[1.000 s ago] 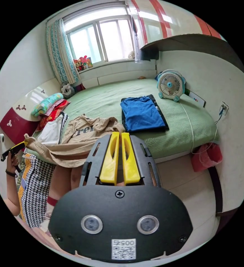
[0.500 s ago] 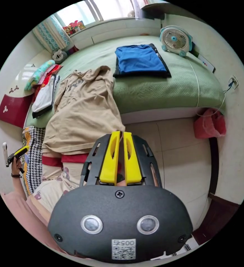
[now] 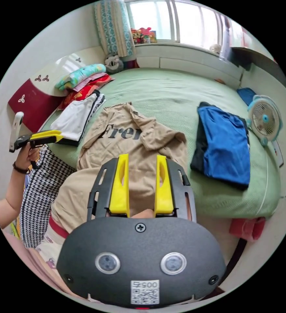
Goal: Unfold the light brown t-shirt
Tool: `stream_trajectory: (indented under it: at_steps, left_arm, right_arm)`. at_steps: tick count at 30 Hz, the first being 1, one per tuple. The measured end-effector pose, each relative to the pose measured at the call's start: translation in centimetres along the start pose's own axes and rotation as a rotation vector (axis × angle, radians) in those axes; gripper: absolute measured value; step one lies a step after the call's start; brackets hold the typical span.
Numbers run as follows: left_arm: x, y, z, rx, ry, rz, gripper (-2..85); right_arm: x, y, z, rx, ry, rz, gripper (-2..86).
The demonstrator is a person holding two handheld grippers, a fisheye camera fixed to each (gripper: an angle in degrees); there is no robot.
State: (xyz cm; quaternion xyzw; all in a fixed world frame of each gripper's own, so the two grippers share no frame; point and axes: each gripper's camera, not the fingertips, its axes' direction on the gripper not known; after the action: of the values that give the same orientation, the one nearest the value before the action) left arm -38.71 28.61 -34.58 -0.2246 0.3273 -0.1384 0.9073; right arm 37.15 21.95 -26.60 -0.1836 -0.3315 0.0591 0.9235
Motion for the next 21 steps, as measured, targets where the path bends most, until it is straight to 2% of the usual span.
stream_trajectory:
  at_steps: [3, 7, 11, 14, 18, 21]
  left_arm:
    - [-1.1, -4.4, 3.2, 0.0, -0.027, -0.008, 12.4]
    - [-3.7, -8.9, 6.8, 0.026, -0.019, -0.075, 12.4]
    - [-6.4, -13.8, 12.7, -0.004, -0.105, -0.129, 12.3]
    - [-7.8, -16.7, 16.8, -0.027, -0.167, -0.143, 11.5]
    - [-9.1, -19.0, 22.1, -0.107, -0.143, -0.198, 9.6]
    - [-9.1, -18.9, 23.6, -0.075, -0.165, -0.238, 7.7]
  right_arm:
    - [-1.3, -4.8, 4.8, -0.026, -0.064, -0.057, 13.4]
    - [-1.5, -11.3, 11.5, -0.055, 0.017, -0.089, 14.1]
    - [-0.6, -15.3, 18.1, -0.144, 0.039, -0.054, 13.0]
    - [-0.4, -16.4, 22.6, -0.265, 0.021, -0.035, 11.2]
    - [-1.3, -16.5, 24.4, -0.274, 0.013, -0.083, 6.1]
    - [-1.8, -16.8, 24.4, -0.249, 0.008, -0.118, -0.2]
